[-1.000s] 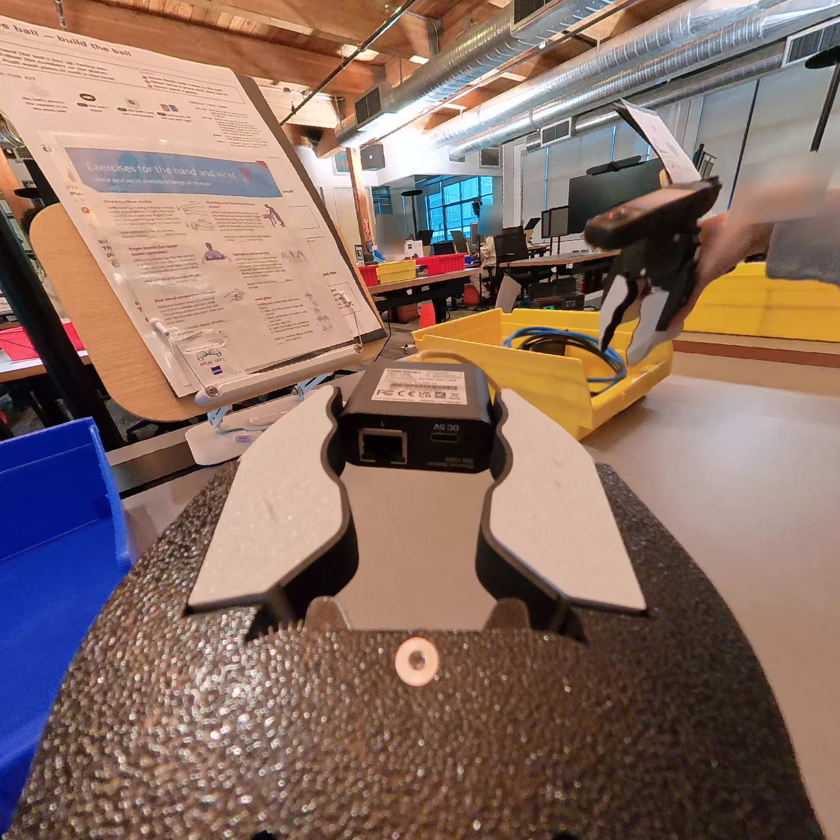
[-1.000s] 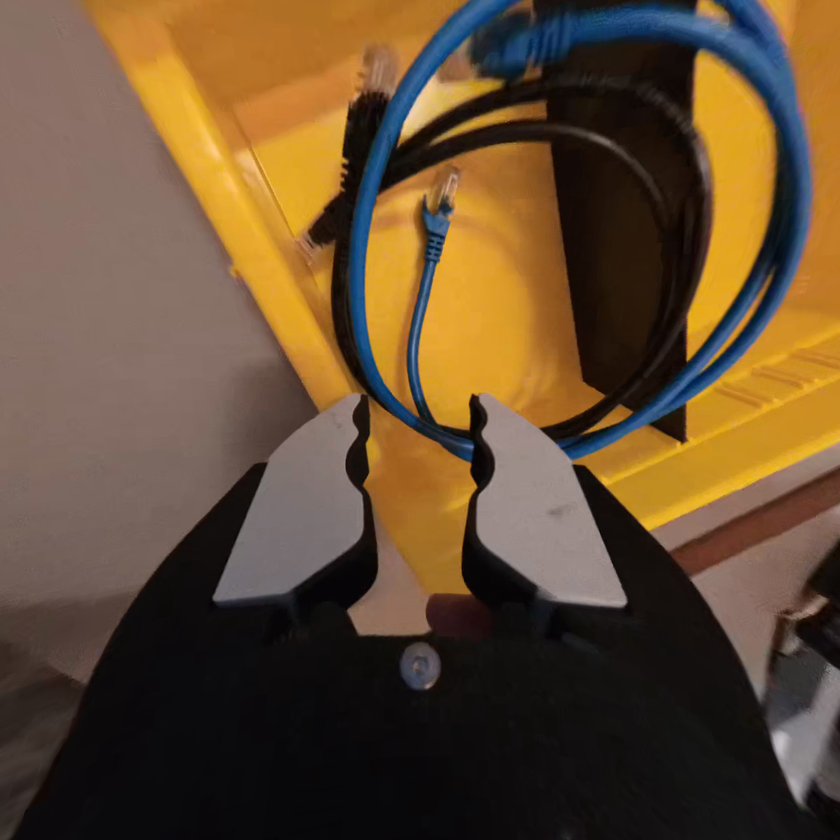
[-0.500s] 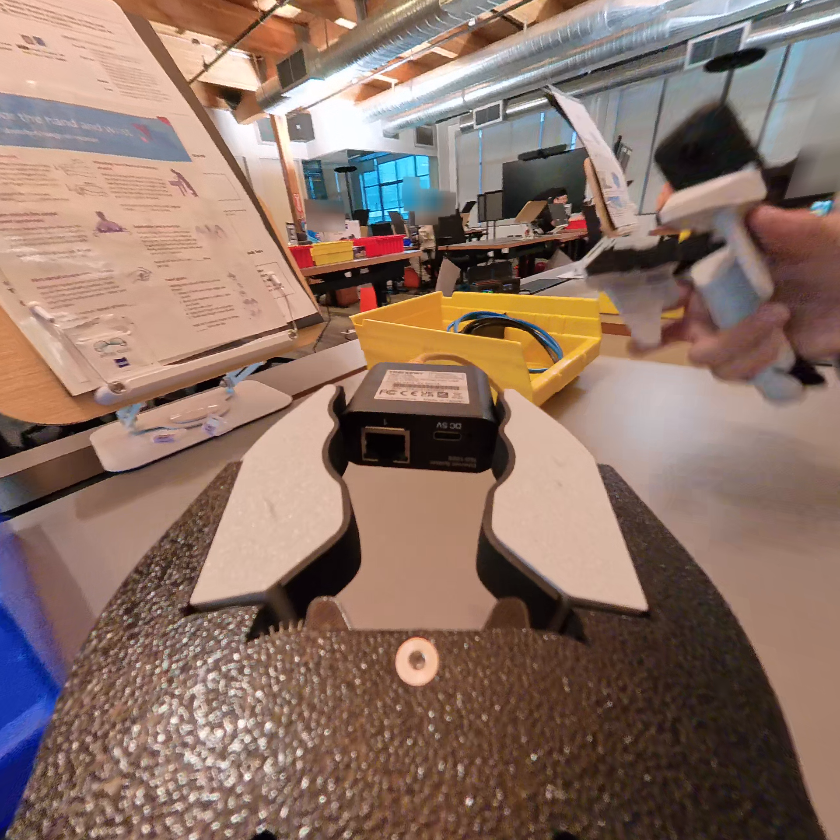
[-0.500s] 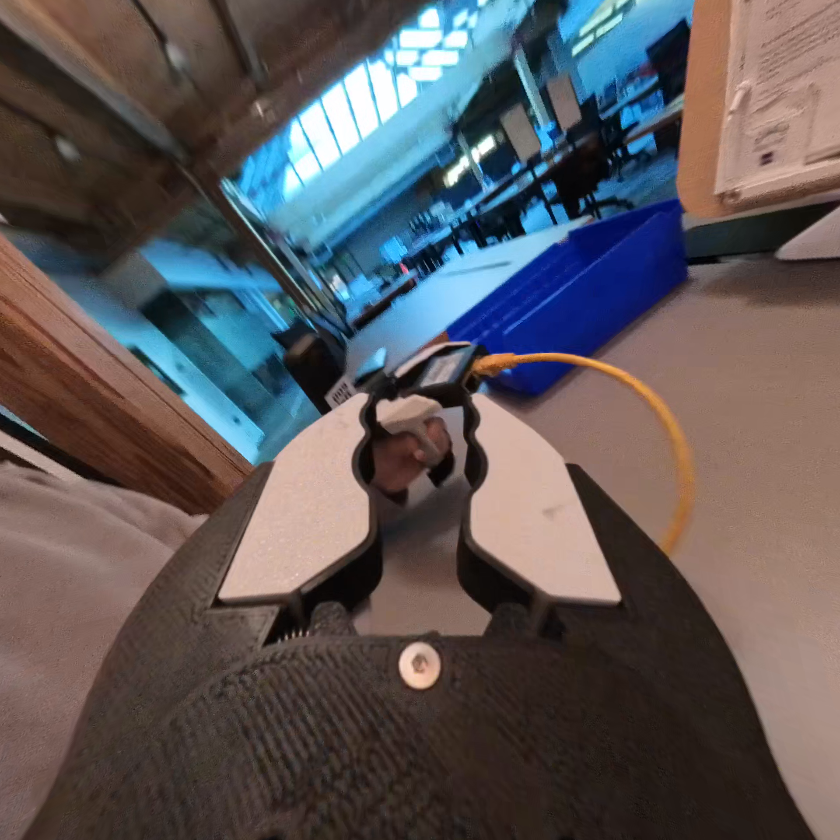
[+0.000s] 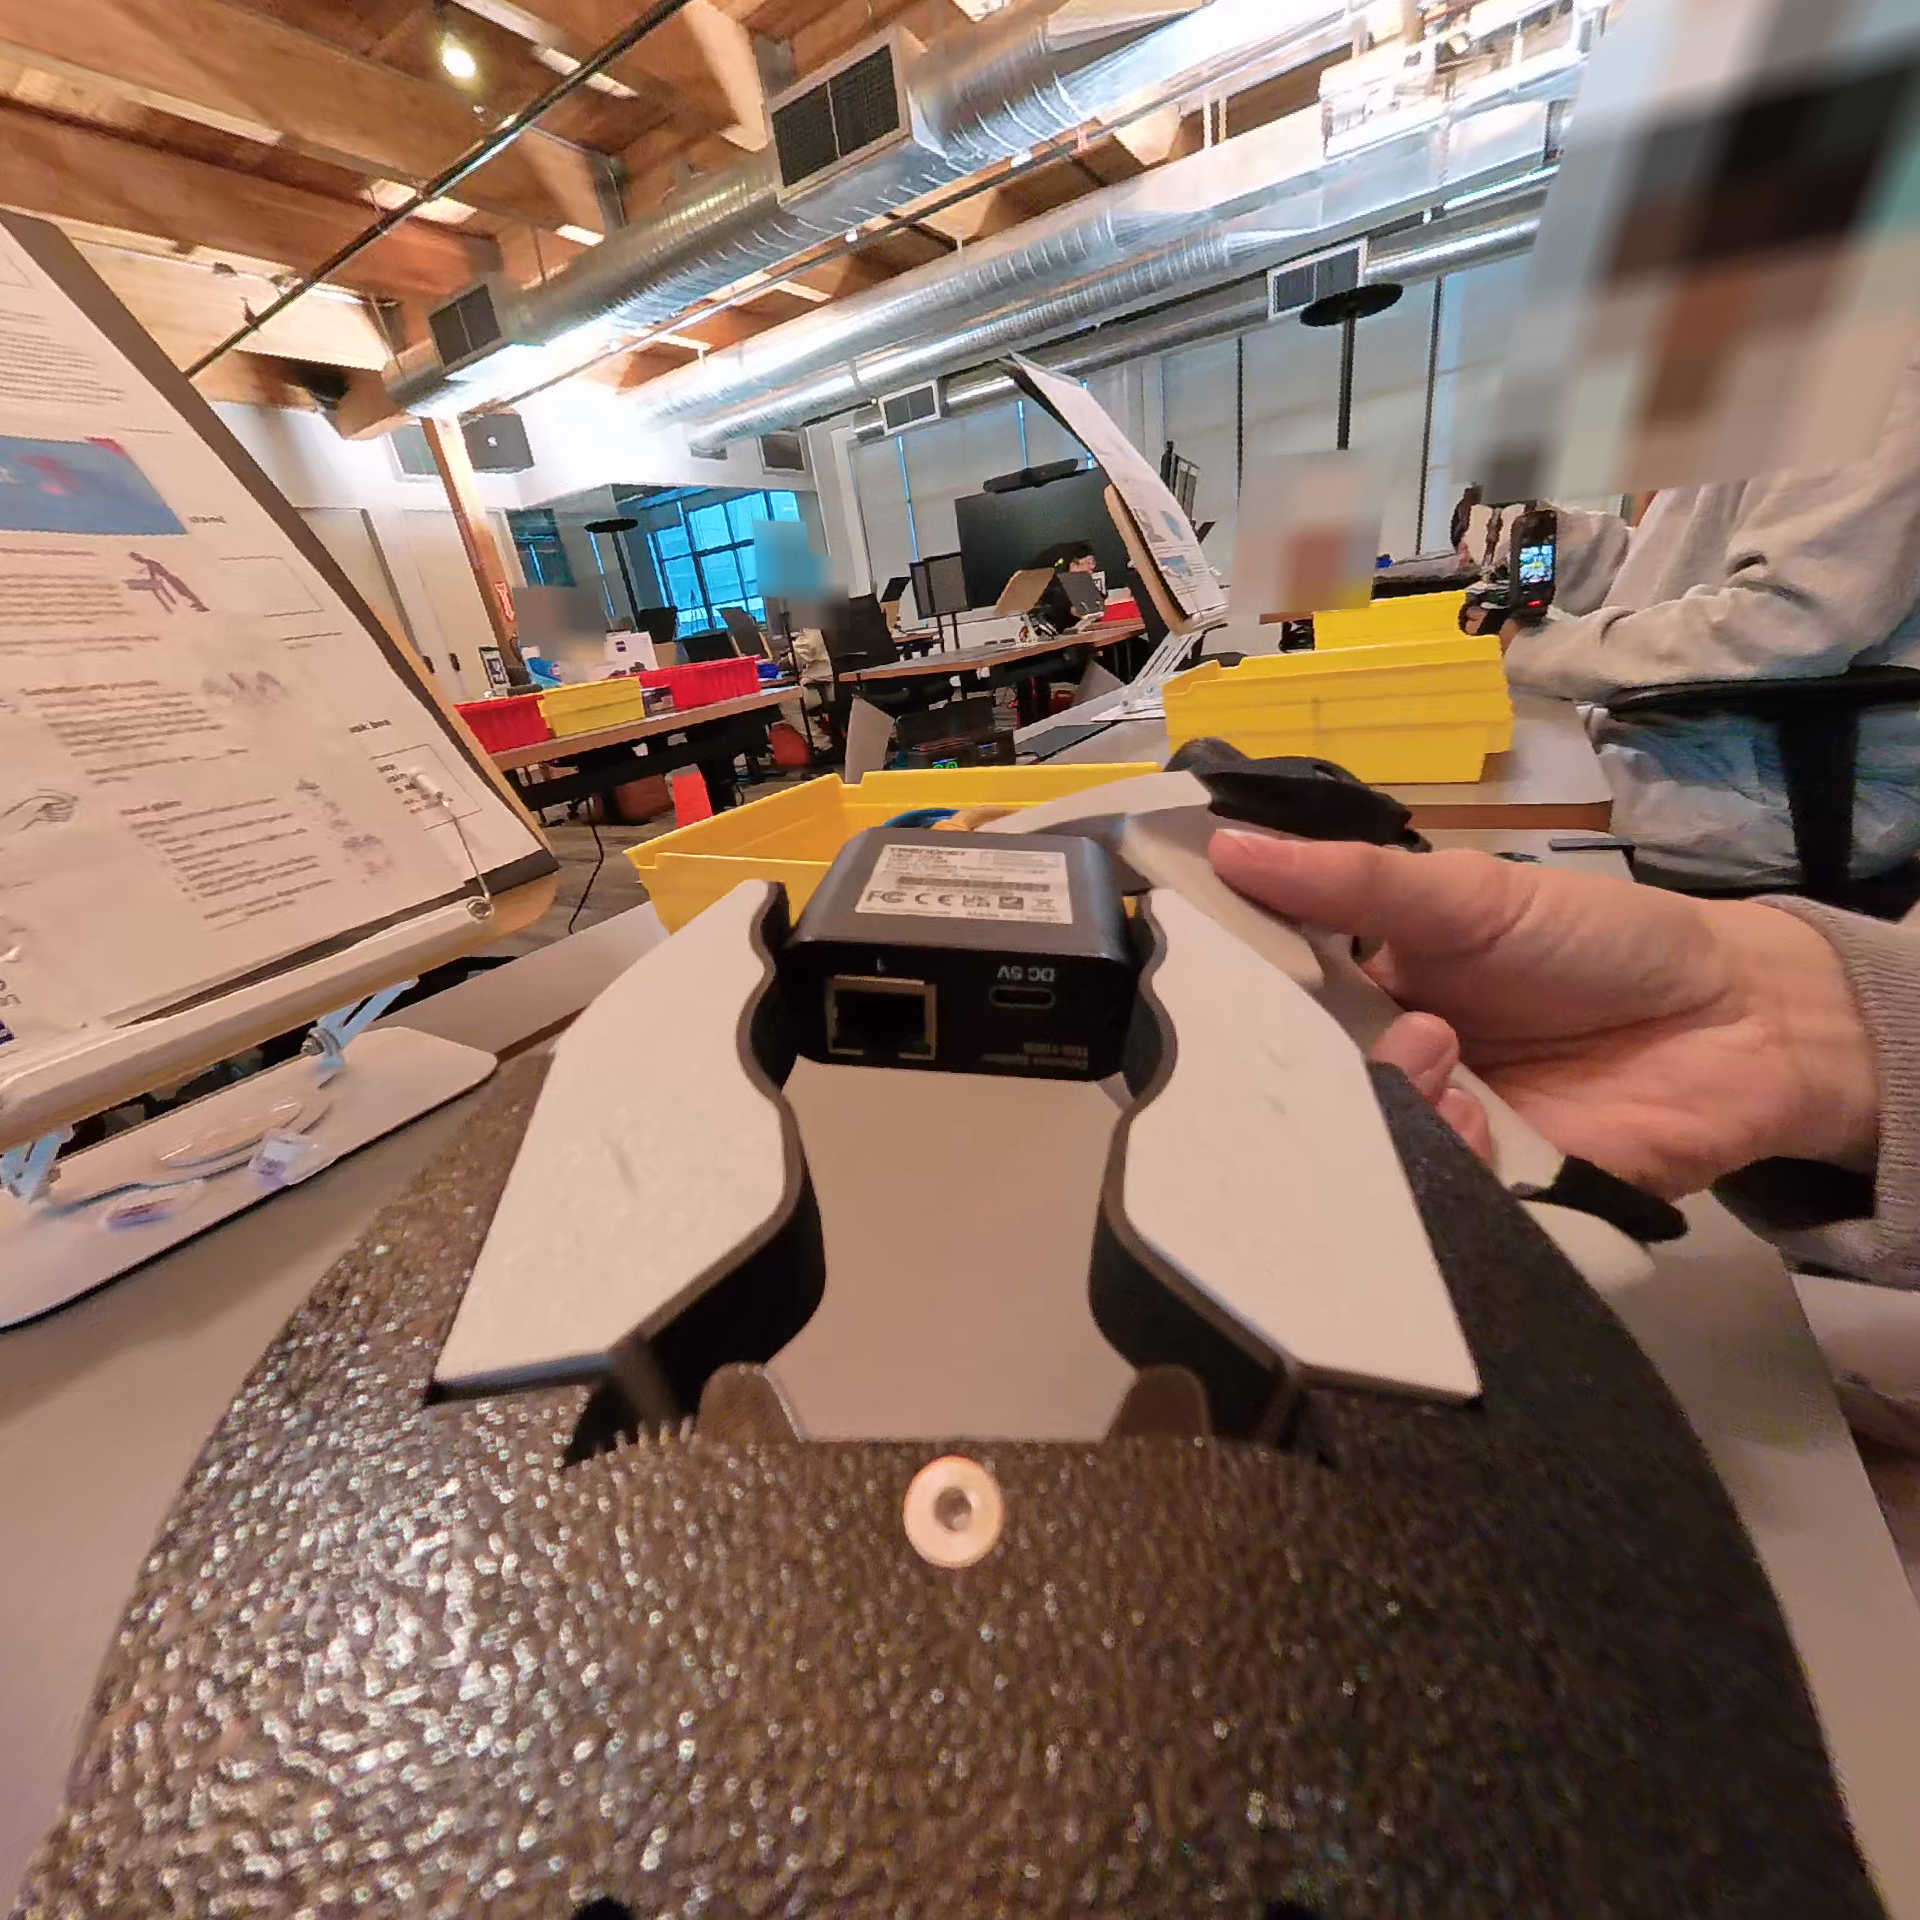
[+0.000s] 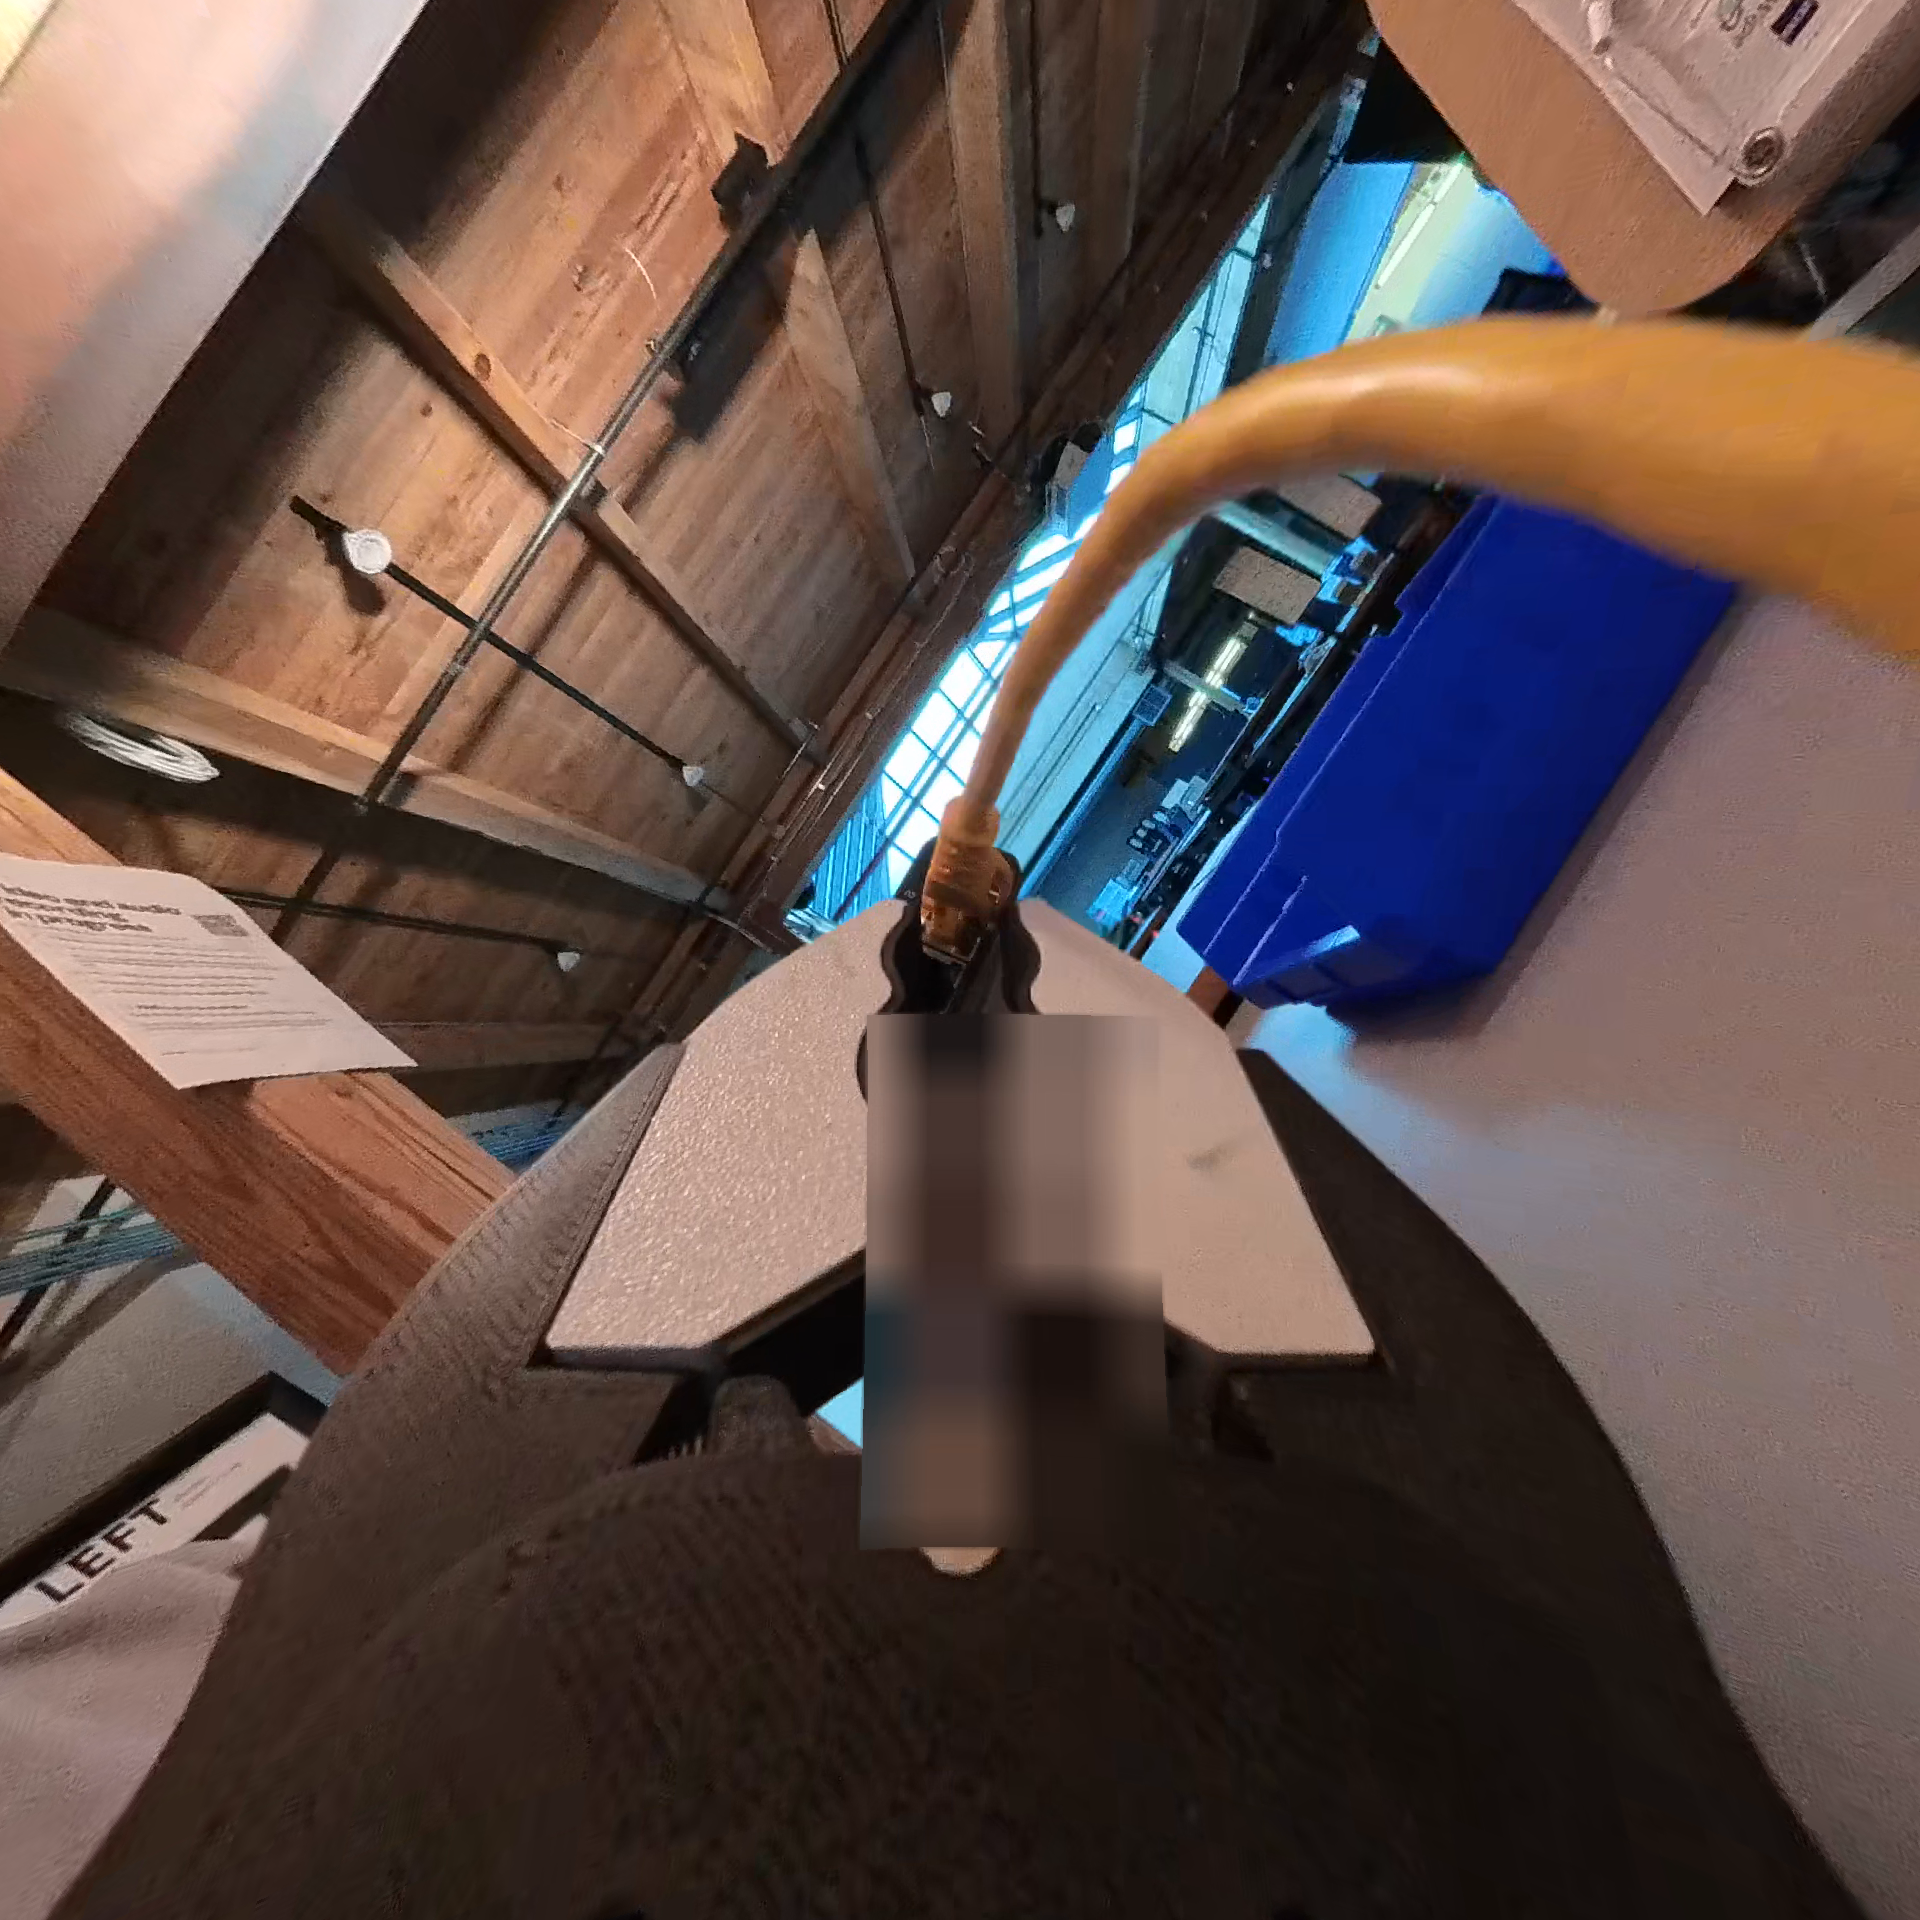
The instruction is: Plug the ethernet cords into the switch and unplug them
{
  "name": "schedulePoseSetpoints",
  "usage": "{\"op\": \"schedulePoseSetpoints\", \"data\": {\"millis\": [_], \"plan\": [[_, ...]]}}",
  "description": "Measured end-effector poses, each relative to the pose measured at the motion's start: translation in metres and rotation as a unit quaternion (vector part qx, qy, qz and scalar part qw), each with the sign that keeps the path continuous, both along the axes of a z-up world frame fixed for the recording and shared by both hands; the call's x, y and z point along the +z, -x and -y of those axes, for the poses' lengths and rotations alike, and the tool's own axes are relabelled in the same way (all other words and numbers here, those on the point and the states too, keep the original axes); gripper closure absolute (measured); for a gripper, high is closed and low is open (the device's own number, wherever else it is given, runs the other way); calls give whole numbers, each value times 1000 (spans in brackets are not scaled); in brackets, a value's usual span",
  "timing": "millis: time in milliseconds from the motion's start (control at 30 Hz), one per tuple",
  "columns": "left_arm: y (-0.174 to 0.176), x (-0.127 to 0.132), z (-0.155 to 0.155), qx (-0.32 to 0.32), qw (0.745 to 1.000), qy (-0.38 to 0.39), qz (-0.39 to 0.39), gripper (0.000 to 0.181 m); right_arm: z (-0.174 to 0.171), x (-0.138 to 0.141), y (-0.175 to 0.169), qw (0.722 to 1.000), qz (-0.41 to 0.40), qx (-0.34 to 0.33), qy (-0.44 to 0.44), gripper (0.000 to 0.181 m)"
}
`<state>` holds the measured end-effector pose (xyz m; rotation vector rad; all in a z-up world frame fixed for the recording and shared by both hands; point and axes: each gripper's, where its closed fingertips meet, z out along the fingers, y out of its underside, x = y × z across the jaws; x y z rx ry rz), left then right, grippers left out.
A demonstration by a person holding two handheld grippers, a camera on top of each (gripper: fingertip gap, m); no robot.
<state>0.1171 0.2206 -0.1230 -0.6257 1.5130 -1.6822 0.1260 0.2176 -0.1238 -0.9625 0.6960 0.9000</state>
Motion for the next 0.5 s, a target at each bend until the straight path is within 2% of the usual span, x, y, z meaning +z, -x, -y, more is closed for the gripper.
{"op": "schedulePoseSetpoints", "data": {"millis": [367, 500], "plan": [[2, -15, 2, 6, 996, -88, 11, 120, 4, 5, 3, 996, 75, -47, 14, 169], [0, -16, 4, 19, 996, -91, 14, 120, 5, 5, 0, 998, 48, -50, 2, 169]]}}
